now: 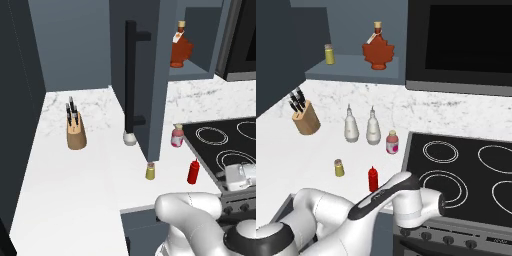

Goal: Put the shaker and condiment bottle from the counter next to their counterparts in the cabinet.

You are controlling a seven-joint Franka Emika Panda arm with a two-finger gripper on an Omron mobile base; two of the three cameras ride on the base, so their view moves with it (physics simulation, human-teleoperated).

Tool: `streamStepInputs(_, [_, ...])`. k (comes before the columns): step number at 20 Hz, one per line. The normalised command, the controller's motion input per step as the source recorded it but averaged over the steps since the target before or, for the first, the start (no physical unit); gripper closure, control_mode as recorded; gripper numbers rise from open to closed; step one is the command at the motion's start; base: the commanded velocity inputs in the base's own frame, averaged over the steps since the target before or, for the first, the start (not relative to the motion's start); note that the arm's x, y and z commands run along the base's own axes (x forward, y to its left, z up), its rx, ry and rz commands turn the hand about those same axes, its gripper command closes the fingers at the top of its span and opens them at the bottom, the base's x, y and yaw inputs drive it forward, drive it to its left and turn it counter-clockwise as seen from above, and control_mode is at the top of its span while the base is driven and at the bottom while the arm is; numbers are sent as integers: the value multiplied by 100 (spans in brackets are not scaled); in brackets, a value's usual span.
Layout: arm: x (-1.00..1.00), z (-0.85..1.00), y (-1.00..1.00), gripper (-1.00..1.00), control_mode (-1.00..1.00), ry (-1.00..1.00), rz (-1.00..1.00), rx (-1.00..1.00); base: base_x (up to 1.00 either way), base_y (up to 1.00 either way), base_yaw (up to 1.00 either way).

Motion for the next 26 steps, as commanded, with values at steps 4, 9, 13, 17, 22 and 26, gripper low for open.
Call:
streamStepInputs(4, [0, 0, 13, -100, -100, 0, 0, 4, 0, 0, 0])
streamStepInputs(9, [6, 0, 19, -100, -100, 0, 0, 0, 0, 0, 0])
streamStepInputs(13, [32, 0, 33, -100, -100, -1, 0, 0, 0, 0, 0])
streamStepInputs(17, [26, 0, 18, -100, -100, 0, 0, 0, 0, 0, 0])
streamStepInputs(22, [10, 0, 1, -100, -100, 0, 0, 2, 0, 0, 0])
streamStepInputs(26, [25, 0, 0, -100, -100, 0, 1, 1, 0, 0, 0])
